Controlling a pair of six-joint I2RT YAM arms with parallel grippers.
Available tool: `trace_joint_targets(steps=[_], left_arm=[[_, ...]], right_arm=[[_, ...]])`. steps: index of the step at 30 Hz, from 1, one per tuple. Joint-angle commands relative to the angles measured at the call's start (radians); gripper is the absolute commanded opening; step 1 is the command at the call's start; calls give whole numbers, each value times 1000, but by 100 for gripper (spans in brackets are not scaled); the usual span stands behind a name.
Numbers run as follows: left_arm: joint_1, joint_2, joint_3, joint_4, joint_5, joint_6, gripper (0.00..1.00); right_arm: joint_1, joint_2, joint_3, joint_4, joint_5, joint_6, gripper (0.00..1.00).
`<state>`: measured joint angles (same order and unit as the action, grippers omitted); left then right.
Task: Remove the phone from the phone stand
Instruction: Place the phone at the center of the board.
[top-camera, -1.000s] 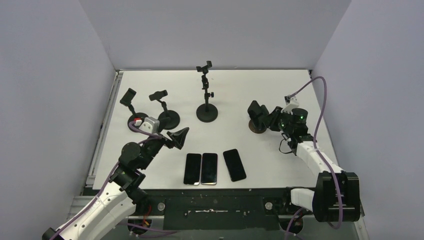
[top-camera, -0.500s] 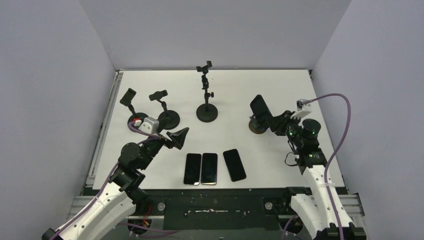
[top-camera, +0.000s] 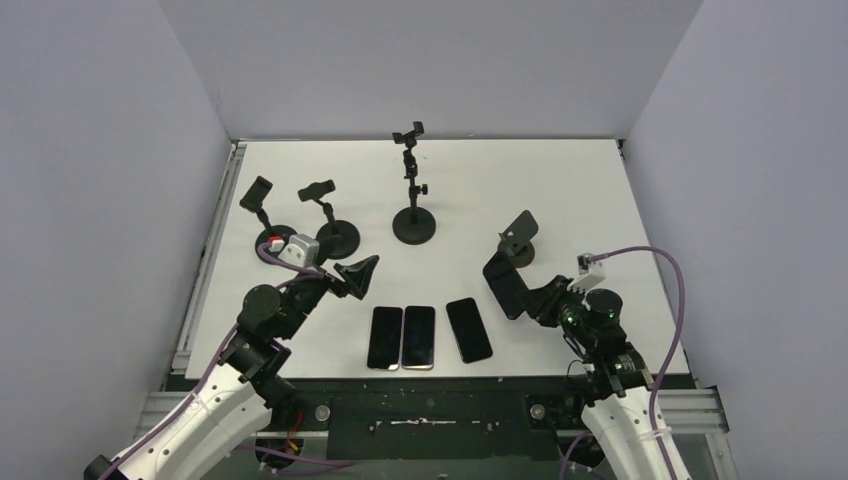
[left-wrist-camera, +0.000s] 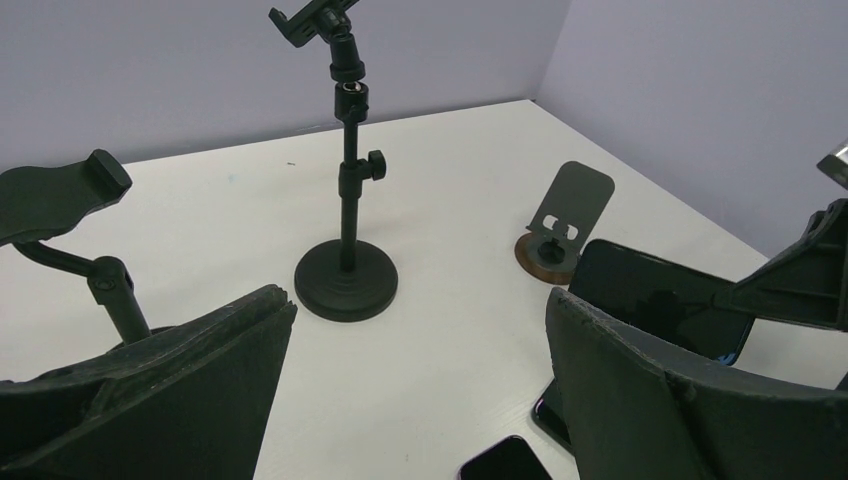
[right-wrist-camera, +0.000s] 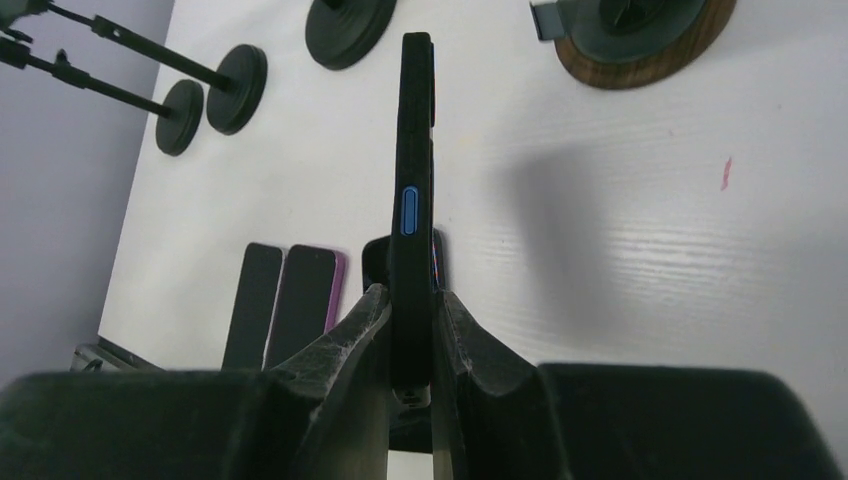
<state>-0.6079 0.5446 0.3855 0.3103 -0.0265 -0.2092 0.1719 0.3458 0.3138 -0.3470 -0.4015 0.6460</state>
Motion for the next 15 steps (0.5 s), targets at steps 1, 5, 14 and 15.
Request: trace_joint_targets(steps=[1, 5, 14, 15], left_arm=[[-4, 2, -1, 47, 13, -11, 95], [-4, 6, 1, 41, 12, -13, 95], [-4, 15, 1, 38, 15, -13, 95], [-4, 16, 1, 39, 16, -13, 95]], right_arm=[[52, -11, -32, 39, 96, 92, 0], [71, -25, -74, 28, 172, 128, 0], [79, -25, -109, 37, 226, 163, 0], [82, -10, -108, 37, 220, 165, 0]])
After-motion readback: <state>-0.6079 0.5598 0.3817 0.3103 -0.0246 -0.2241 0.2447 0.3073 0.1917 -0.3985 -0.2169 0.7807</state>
